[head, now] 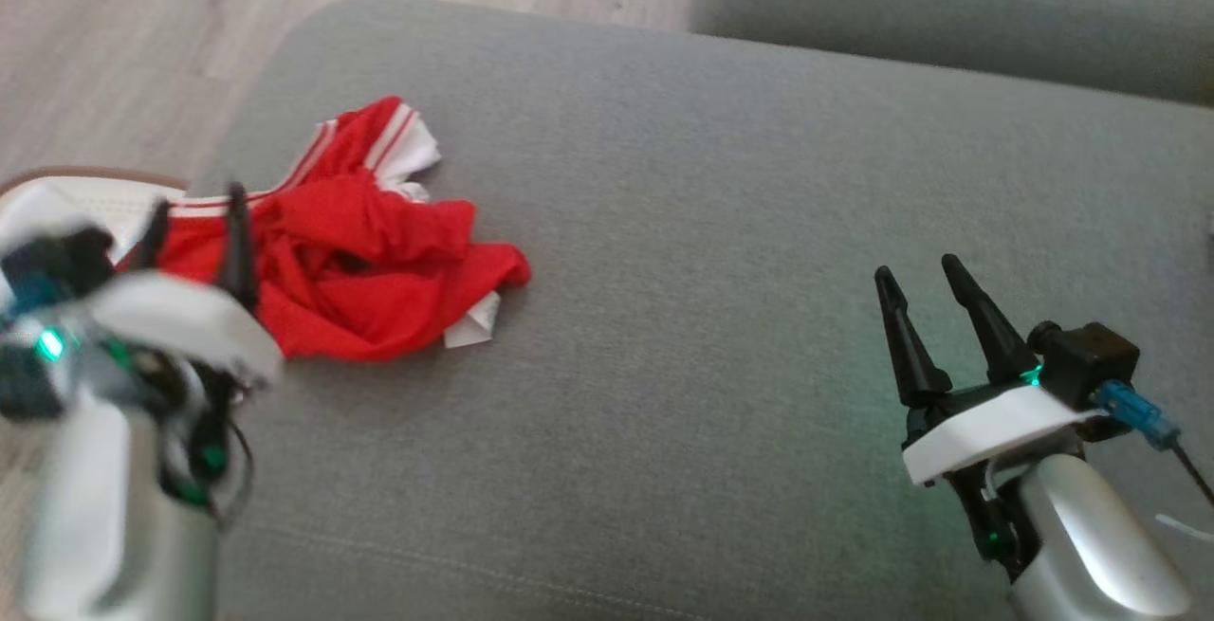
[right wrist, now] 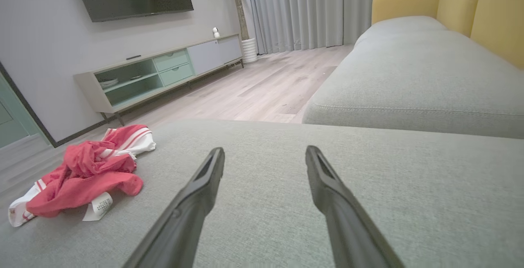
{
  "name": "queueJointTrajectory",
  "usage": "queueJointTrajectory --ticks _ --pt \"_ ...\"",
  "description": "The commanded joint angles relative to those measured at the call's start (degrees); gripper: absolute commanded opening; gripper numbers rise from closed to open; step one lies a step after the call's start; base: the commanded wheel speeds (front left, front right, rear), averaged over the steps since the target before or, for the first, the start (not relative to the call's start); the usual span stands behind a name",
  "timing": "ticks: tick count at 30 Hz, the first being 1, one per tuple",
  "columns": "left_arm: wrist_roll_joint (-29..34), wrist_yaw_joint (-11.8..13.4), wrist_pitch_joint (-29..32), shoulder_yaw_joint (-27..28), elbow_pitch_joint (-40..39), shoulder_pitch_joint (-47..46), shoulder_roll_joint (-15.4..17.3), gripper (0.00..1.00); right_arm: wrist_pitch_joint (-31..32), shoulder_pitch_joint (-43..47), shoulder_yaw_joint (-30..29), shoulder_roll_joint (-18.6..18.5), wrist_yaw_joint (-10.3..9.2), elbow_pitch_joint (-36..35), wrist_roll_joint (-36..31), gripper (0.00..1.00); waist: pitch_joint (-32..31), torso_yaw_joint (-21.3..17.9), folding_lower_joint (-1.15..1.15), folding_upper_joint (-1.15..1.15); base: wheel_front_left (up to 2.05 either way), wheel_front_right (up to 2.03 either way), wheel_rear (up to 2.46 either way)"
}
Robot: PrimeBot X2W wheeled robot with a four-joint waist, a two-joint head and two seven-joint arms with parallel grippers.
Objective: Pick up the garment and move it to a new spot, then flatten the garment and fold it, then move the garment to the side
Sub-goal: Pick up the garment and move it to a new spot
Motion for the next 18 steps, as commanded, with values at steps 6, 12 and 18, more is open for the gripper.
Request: queueJointTrajectory --ticks 6,12,18 --pt "-4.0 0.2 10.3 4.4 7.0 -14.4 5.3 1.0 0.4 -4.1 1.5 -1.7 -0.04 -2.8 0.8 1.0 5.0 -5.8 0.0 0.0 0.0 0.0 0.0" --pt "-5.8 -0.9 16.6 5.6 21.9 -23.4 10.2 1.0 0.2 -6.7 2.6 -2.6 -0.04 -3.6 2.1 1.0 9.3 -12.5 0.0 0.0 0.0 0.0 0.0" --pt "-6.5 -0.8 18.0 6.5 31.4 -26.5 12.8 1.0 -0.1 -8.5 3.1 -3.3 -0.04 -4.3 2.9 1.0 12.5 -16.7 0.0 0.0 0.0 0.0 0.0"
